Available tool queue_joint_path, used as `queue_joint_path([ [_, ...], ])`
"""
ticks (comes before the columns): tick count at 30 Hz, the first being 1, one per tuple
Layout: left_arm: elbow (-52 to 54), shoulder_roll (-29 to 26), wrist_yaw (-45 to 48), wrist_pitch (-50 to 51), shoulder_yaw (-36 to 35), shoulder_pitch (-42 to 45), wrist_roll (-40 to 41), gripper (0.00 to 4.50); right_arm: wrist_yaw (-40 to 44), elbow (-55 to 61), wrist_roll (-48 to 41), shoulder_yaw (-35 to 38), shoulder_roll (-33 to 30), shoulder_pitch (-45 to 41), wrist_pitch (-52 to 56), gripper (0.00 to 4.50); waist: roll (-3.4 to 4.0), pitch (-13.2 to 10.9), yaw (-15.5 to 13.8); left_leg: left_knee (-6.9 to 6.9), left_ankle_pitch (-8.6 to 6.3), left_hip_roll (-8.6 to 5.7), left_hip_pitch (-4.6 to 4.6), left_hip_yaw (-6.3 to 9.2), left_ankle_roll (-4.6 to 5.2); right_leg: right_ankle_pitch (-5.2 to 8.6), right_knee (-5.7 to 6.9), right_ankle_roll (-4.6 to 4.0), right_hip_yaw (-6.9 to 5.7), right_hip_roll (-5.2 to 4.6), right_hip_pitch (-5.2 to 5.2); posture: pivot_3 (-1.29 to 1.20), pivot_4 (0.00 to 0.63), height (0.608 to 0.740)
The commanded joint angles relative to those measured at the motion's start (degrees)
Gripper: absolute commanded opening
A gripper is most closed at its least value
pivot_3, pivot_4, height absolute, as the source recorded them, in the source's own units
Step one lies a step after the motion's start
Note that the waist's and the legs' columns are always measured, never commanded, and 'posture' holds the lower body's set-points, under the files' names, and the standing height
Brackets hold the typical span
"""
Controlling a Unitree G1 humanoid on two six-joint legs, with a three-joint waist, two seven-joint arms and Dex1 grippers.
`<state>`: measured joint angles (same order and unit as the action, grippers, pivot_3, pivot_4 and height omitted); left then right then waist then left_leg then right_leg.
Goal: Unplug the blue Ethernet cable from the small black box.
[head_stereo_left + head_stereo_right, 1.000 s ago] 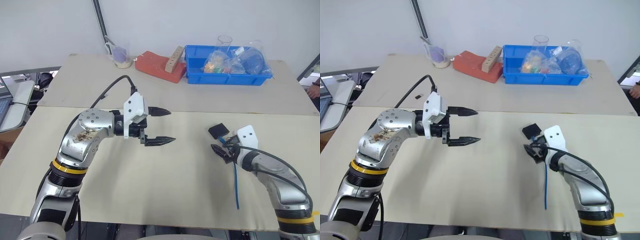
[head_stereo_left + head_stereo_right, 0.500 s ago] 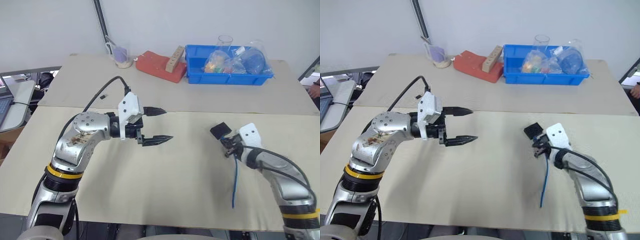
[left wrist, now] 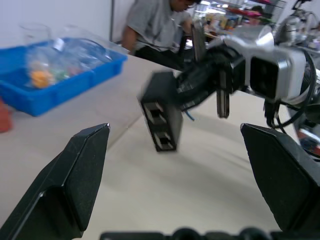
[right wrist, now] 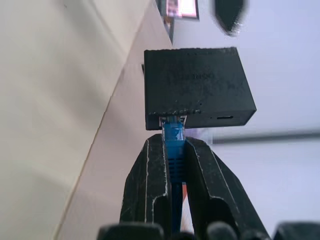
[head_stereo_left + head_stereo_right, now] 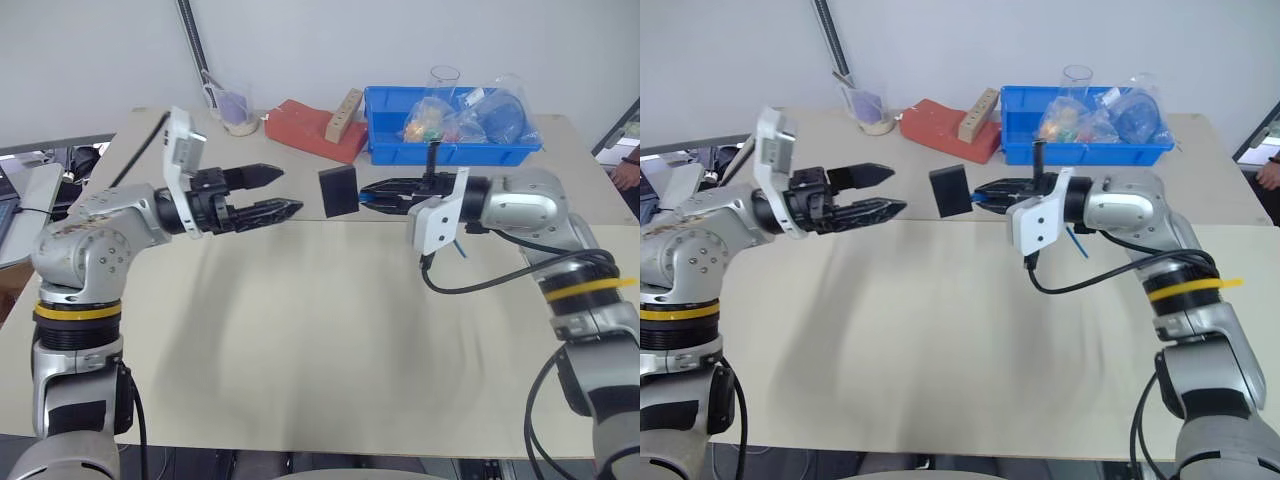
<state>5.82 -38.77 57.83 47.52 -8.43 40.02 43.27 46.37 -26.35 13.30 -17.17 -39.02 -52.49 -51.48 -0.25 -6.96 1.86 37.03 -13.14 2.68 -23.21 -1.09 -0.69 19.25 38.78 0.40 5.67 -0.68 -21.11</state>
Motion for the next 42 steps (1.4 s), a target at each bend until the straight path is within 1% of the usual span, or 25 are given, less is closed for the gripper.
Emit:
queue_joint_path([
  [1,2.5,0.0,-0.7,0.1,-0.7,0.5,1.5,4.5,-5.0,-3.1,3.6,0.3,2.5,-4.2,-6.2,0.07,0.01,0.0,0.2,0.01,0.0,0.01,0.0,0.0,-0.01,0.0,0.0,0.0,0.0,0.0,0.0,0.0,0.15,0.738],
  [6,3.2,0.6,-1.2,-1.9,0.3,-1.1,-0.4,4.5,-9.0,-4.3,5.7,0.7,5.5,-6.8,-7.6,0.07,0.03,0.0,0.6,-0.04,0.07,0.12,0.06,0.1,-0.12,0.0,0.17,0.0,-0.03,0.18,-0.03,0.0,0.15,0.738],
  [15,1.3,1.5,-0.5,-4.2,1.4,0.0,-1.6,4.5,-10.4,-4.6,6.4,-0.2,5.5,-7.6,-8.7,0.07,0.03,0.0,0.6,-0.04,0.06,0.12,0.05,0.2,-0.11,0.0,0.23,0.0,-0.07,0.2,-0.03,0.0,0.15,0.738],
  [16,1.0,1.6,0.0,-4.3,1.5,0.2,-1.4,3.95,-10.3,-4.5,6.4,-0.2,5.4,-7.5,-8.8,0.07,0.03,0.0,0.6,-0.04,0.06,0.12,0.06,0.2,-0.11,0.0,0.23,0.0,-0.07,0.2,-0.03,0.0,0.15,0.738],
  [17,0.8,1.6,0.5,-4.4,1.8,0.3,-1.3,3.66,-10.3,-4.3,6.3,-0.2,5.3,-7.4,-8.8,0.07,0.03,0.0,0.6,-0.04,0.06,0.12,0.06,0.2,-0.11,0.0,0.23,0.0,-0.07,0.21,-0.03,0.0,0.15,0.738],
  [19,0.4,1.8,1.0,-4.6,2.3,0.6,-1.4,2.8,-10.2,-4.0,6.3,-0.2,5.2,-7.3,-8.6,0.07,0.04,0.0,0.6,-0.05,0.06,0.12,0.06,0.2,-0.11,0.0,0.23,0.0,-0.07,0.21,-0.03,0.0,0.15,0.738],
  [20,0.2,1.9,1.3,-5.0,2.7,0.7,-1.7,2.2,-10.2,-3.7,6.2,-0.2,5.2,-7.3,-8.5,0.07,0.04,0.0,0.6,-0.05,0.06,0.12,0.06,0.2,-0.11,0.0,0.23,0.0,-0.07,0.22,-0.03,0.0,0.15,0.738],
  [21,0.0,2.0,1.5,-5.4,3.1,0.7,-2.1,1.84,-10.2,-3.5,6.2,-0.2,5.1,-7.2,-8.4,0.07,0.04,0.0,0.6,-0.05,0.06,0.12,0.06,0.2,-0.11,0.0,0.23,0.0,-0.07,0.22,-0.03,0.0,0.15,0.738],
  [23,-0.4,2.4,1.7,-5.8,3.6,1.0,-2.4,0.74,-10.1,-2.7,5.9,-0.2,5.0,-7.0,-8.1,0.07,0.04,0.0,0.6,-0.05,0.06,0.12,0.06,0.21,-0.11,0.0,0.23,0.0,-0.07,0.22,-0.03,0.0,0.15,0.738],
  [24,-0.8,2.7,1.8,-5.9,3.7,1.2,-2.6,0.47,-10.0,-2.4,5.8,-0.2,5.0,-6.9,-8.0,0.07,0.04,0.0,0.6,-0.05,0.06,0.12,0.06,0.21,-0.1,0.0,0.23,0.0,-0.08,0.22,-0.03,0.0,0.15,0.738],
  [31,-3.6,3.3,3.5,-7.4,5.2,2.7,-4.2,0.49,-8.7,0.1,4.2,-0.5,4.2,-6.4,-6.5,0.07,0.04,0.0,0.6,-0.05,0.06,0.12,0.06,0.21,-0.1,0.0,0.23,0.0,-0.08,0.22,-0.03,0.0,0.15,0.738],
  [33,-4.3,3.1,4.6,-6.8,5.6,3.2,-4.0,0.49,-4.4,1.6,-1.2,-1.6,3.6,-5.5,-3.8,0.07,0.04,0.0,0.6,-0.05,0.06,0.11,0.06,0.21,-0.1,0.0,0.22,0.0,-0.08,0.22,-0.03,0.0,0.15,0.738],
  [35,-5.2,2.9,5.9,-6.7,5.7,3.7,-3.8,0.49,4.4,6.2,-11.8,-2.6,2.3,-3.4,5.4,1.12,0.04,0.0,0.5,-0.05,0.06,0.11,0.04,0.21,-0.1,0.0,0.22,0.0,-0.08,0.21,-0.03,0.0,0.15,0.738],
  [38,-6.7,2.1,8.8,-6.9,6.3,4.4,-3.9,0.49,16.5,14.1,-24.5,-2.0,-0.8,-1.1,21.6,2.09,0.06,0.0,0.5,-0.05,0.05,0.11,0.01,0.26,-0.08,0.0,0.22,0.0,-0.12,0.21,-0.02,0.0,0.15,0.738],
  [39,-6.9,1.9,9.3,-7.0,6.4,4.4,-4.0,0.49,18.9,16.1,-26.7,-1.6,-1.5,-0.5,25.1,2.43,0.06,0.0,0.4,-0.05,0.05,0.12,0.0,0.29,-0.08,0.0,0.23,0.0,-0.14,0.2,-0.02,0.0,0.15,0.738],
  [40,-7.0,1.7,10.1,-7.1,6.6,4.4,-4.1,0.49,20.8,18.6,-30.2,-0.6,-2.3,-0.2,30.9,2.82,0.06,0.0,0.4,-0.04,0.04,0.11,-0.01,0.32,-0.07,0.0,0.22,0.0,-0.15,0.19,-0.01,0.0,0.15,0.738],
  [41,-7.1,1.5,10.8,-7.0,6.6,4.5,-3.9,0.49,23.1,21.3,-33.6,-0.1,-3.7,0.0,37.2,3.1,0.07,0.0,0.4,-0.04,0.04,0.12,0.0,0.33,-0.06,0.0,0.23,0.0,-0.16,0.19,-0.01,0.0,0.15,0.738],
  [42,-7.1,1.4,11.6,-6.9,6.7,4.5,-3.8,0.49,25.1,24.2,-37.8,0.7,-5.4,0.1,45.0,3.49,0.08,0.0,0.3,-0.05,0.03,0.12,-0.02,0.35,-0.06,0.0,0.22,0.0,-0.17,0.2,-0.02,0.0,0.15,0.738],
])
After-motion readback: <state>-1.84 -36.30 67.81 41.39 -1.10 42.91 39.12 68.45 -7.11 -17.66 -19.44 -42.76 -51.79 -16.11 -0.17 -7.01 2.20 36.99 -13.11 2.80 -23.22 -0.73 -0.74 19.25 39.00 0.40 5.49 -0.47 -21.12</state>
